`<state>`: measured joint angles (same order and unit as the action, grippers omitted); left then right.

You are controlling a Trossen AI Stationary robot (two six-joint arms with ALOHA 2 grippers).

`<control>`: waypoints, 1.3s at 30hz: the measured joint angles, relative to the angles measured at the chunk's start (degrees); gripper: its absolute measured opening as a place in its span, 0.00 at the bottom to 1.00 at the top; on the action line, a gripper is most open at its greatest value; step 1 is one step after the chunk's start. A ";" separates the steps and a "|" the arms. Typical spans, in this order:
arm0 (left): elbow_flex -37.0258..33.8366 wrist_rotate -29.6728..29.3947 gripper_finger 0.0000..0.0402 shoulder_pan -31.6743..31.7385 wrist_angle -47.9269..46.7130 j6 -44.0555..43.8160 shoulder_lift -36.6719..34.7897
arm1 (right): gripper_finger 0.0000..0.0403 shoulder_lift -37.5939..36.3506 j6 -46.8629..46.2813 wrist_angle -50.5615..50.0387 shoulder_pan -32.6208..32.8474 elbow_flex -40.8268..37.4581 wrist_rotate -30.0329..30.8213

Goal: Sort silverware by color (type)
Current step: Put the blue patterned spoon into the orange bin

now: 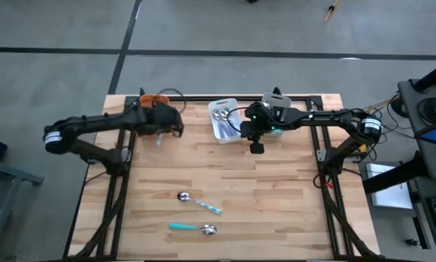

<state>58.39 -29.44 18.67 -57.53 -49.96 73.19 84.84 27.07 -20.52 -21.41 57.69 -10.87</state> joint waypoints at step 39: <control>-4.14 8.31 0.00 28.74 10.99 43.64 -3.52 | 0.02 0.00 -5.26 4.60 -1.03 8.82 -0.03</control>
<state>54.25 -21.13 47.42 -46.54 -6.32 69.68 84.84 21.81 -15.92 -22.44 66.51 -10.90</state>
